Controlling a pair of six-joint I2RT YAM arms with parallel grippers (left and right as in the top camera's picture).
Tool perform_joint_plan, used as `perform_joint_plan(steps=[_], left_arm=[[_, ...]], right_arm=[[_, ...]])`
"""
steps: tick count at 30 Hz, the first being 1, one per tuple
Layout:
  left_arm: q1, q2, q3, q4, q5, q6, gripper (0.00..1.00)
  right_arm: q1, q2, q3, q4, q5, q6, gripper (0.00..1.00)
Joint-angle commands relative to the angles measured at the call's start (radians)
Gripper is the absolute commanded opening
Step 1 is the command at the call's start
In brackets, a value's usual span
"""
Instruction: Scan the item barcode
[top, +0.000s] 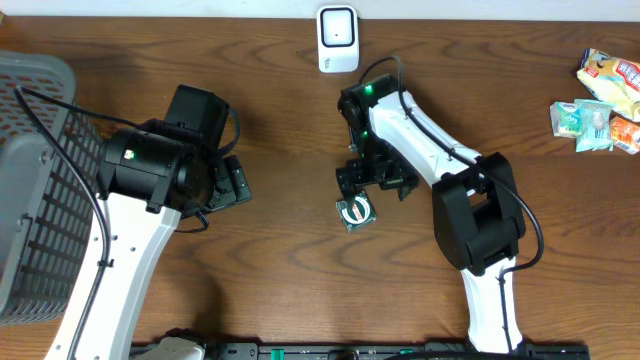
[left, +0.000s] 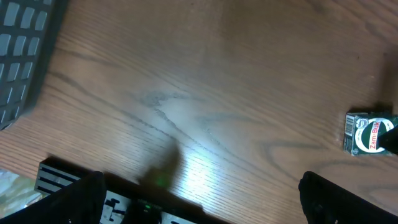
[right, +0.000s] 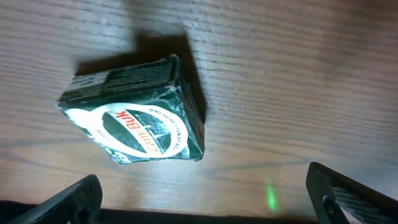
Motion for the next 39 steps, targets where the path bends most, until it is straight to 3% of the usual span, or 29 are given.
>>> perform_joint_plan(steps=[1,27,30,39], left_arm=[[0.004,-0.005,0.005,-0.003,-0.003,-0.009,0.98],[0.004,-0.005,0.005,-0.003,-0.003,-0.009,0.98],[0.004,-0.005,0.005,-0.003,-0.003,-0.009,0.98],[0.004,-0.005,0.005,-0.003,-0.003,-0.009,0.98]], right_arm=[[0.021,-0.010,0.013,0.001,0.019,-0.016,0.99],[0.088,-0.010,-0.168,0.301,0.078,-0.028,0.99],[0.087,-0.014,-0.168,0.301,0.075,0.027,1.00],[0.128,-0.226,-0.169,0.301,0.169,0.074,0.99]])
